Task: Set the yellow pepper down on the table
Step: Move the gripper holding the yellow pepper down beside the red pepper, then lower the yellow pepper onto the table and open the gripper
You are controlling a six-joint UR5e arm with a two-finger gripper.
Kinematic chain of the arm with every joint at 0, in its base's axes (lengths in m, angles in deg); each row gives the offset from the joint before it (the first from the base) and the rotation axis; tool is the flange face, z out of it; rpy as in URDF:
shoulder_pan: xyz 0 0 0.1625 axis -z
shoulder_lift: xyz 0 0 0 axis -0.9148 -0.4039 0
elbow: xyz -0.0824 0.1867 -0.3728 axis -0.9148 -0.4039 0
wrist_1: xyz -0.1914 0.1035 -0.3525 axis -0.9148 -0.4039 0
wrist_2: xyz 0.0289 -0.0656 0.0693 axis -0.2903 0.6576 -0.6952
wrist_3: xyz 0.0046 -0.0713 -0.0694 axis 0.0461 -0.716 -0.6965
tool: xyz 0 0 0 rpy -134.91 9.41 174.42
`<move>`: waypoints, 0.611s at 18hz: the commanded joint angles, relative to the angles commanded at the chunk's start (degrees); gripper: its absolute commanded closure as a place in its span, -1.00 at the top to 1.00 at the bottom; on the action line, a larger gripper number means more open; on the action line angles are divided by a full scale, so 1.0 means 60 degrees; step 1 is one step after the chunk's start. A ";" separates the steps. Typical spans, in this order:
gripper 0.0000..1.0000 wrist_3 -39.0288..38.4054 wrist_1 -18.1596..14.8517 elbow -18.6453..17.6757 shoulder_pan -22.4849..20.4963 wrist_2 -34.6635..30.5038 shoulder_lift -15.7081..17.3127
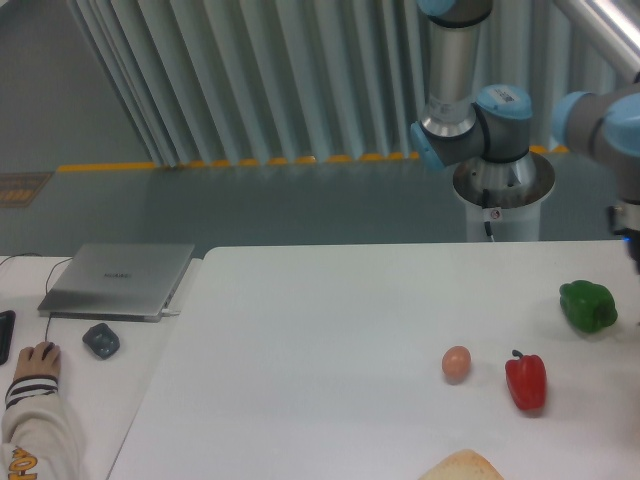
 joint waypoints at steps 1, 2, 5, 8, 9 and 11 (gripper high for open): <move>0.04 -0.0411 0.0015 0.0000 0.0073 0.0337 -0.0058; 0.04 -0.0705 0.0029 -0.0029 0.0146 0.0529 -0.0132; 0.04 -0.0884 0.0044 -0.0044 0.0279 0.0560 -0.0453; 0.05 -0.1001 0.0219 -0.0102 0.0367 0.0516 -0.0908; 0.05 -0.1015 0.0307 -0.0219 0.0367 0.0487 -0.0967; 0.06 -0.1016 0.0468 -0.0395 0.0338 0.0458 -0.1069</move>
